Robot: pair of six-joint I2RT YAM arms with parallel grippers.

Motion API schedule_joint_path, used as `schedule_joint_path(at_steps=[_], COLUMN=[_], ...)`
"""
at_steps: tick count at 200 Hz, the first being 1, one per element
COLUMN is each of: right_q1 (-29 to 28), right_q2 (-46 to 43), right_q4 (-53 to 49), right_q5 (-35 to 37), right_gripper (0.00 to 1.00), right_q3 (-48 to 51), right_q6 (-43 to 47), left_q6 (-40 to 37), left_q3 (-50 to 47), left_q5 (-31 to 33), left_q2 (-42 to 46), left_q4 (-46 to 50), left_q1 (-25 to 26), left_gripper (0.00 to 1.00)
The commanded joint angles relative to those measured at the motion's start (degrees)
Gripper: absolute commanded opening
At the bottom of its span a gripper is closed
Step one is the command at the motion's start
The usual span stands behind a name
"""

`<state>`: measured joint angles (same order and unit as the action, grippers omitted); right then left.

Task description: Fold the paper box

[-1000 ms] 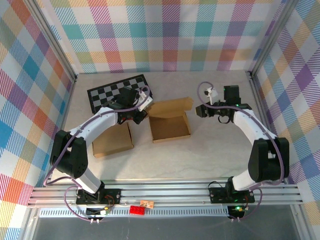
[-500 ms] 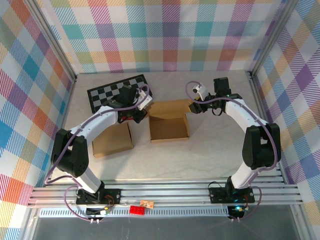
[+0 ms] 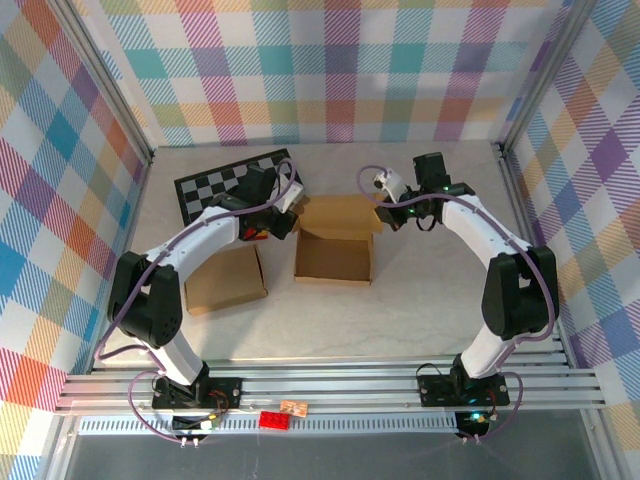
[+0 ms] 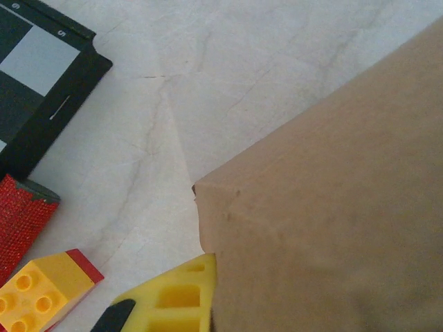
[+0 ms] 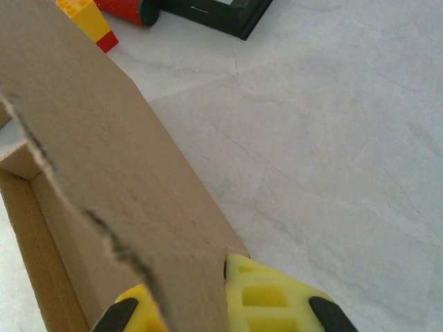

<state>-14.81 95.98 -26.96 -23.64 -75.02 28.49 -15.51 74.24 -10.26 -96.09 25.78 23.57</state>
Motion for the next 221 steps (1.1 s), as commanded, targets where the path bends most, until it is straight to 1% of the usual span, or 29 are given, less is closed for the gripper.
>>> schedule_joint_path(at_steps=[1,6,25,44,58,70,82,102,120,155,196,221], right_q1=[-0.9,-1.0,-2.0,-3.0,-3.4,-3.4,-3.4,-3.4,-3.3,-3.0,-2.8,-2.9], right_q2=[1.5,1.6,1.8,2.6,3.1,3.0,2.6,2.0,1.9,0.8,2.1,2.6], right_q4=[-3.6,-3.9,-4.1,-5.4,-5.8,-5.2,-4.4,-4.2,-4.8,-4.1,-4.3,-3.6], right_q5=[2.4,3.0,5.9,11.2,14.5,15.8,15.7,15.5,16.0,16.8,15.3,14.2], right_gripper=[0.01,0.0,0.0,0.0,0.0,0.0,0.0,0.11,0.15,0.24,0.24,0.12], right_q3=[-2.9,-3.3,-4.5,-6.7,-7.8,-7.7,-7.3,-6.3,-5.7,-3.9,-5.8,-6.2], right_q6=[-3.2,-3.9,-7.7,-12.4,-16.0,-18.5,-19.8,-19.6,-18.7,-18.9,-19.1,-20.0], left_q6=[5.3,6.0,9.0,12.3,14.2,15.5,16.5,16.7,16.0,15.3,14.9,14.7], left_q3=[2.5,2.6,2.9,3.7,4.5,5.2,6.1,6.6,7.0,7.6,7.8,8.1], left_q5=[2.1,2.6,4.3,6.6,7.0,7.5,8.4,9.3,9.8,8.7,8.2,7.7], left_q2=[-1.1,-1.2,-1.7,-2.4,-2.9,-3.3,-3.8,-4.1,-4.2,-4.4,-4.6,-4.8], left_q4=[0.1,0.1,-0.5,-0.6,-0.8,-0.8,-0.4,-0.2,0.3,1.1,1.6,1.7], left_q1=[0.7,1.0,1.8,2.6,3.0,3.3,3.5,3.5,3.5,3.5,3.5,3.5], left_gripper=[0.0,0.0,0.0,0.0,0.0,0.0,0.0,0.0,0.0,0.0,0.0,0.0])
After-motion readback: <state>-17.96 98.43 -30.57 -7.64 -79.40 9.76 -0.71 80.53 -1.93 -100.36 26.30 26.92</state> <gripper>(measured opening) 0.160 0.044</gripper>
